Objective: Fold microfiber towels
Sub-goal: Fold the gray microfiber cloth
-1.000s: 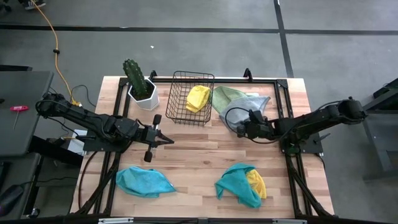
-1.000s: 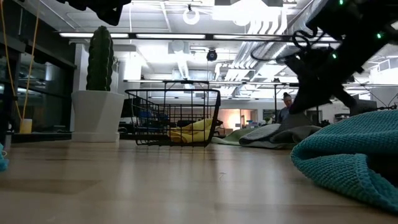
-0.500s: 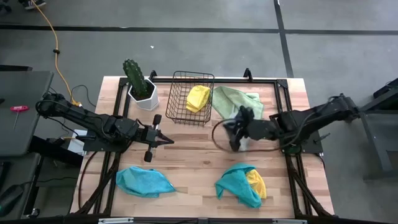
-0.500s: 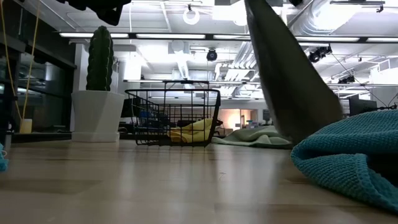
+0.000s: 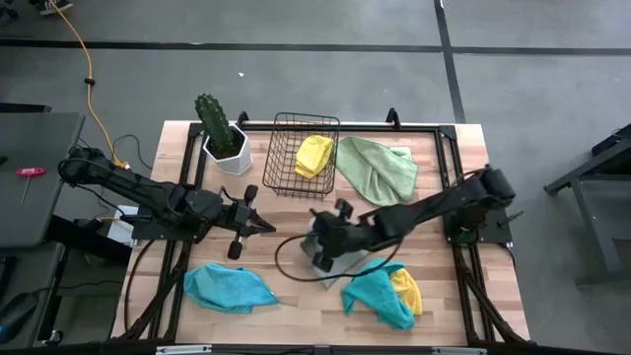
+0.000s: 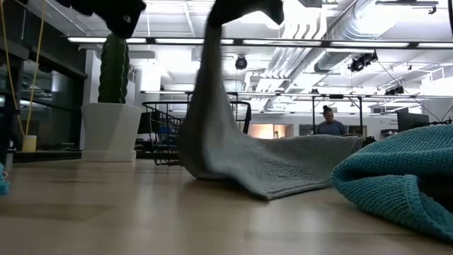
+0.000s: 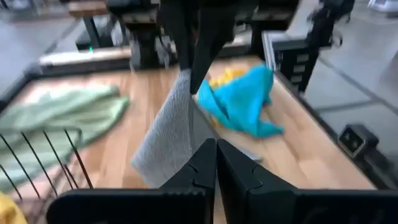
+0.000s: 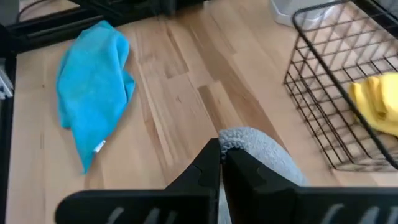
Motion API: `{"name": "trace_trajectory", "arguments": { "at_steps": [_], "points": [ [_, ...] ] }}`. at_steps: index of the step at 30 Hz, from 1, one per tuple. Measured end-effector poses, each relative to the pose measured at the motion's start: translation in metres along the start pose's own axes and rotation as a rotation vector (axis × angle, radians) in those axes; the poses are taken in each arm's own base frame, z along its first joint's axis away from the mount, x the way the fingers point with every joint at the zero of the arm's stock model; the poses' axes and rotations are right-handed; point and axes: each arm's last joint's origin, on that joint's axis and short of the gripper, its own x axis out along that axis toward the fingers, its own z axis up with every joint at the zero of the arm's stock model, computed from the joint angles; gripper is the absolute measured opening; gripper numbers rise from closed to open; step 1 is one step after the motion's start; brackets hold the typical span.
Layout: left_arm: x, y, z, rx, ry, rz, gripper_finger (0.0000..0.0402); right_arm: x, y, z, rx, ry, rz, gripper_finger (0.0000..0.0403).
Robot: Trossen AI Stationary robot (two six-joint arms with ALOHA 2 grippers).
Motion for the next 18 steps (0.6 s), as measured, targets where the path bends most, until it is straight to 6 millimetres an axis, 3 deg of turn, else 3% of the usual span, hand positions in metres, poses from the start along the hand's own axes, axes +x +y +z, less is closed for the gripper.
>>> {"name": "trace_trajectory", "arguments": {
  "at_steps": [5,12,18],
  "points": [
    [0.023,-0.012,-0.011,0.095,0.058,0.085,0.0042,0.016,0.006,0.007,0.003,0.020,0.026,0.0000],
    [0.055,-0.023,-0.015,0.259,0.072,0.265,0.0130,0.017,0.004,0.010,0.014,0.011,0.022,0.0000],
    [0.073,-0.025,-0.016,0.288,0.090,0.344,0.0196,0.017,0.005,0.012,0.008,-0.009,0.033,0.0000]
  ]
}}
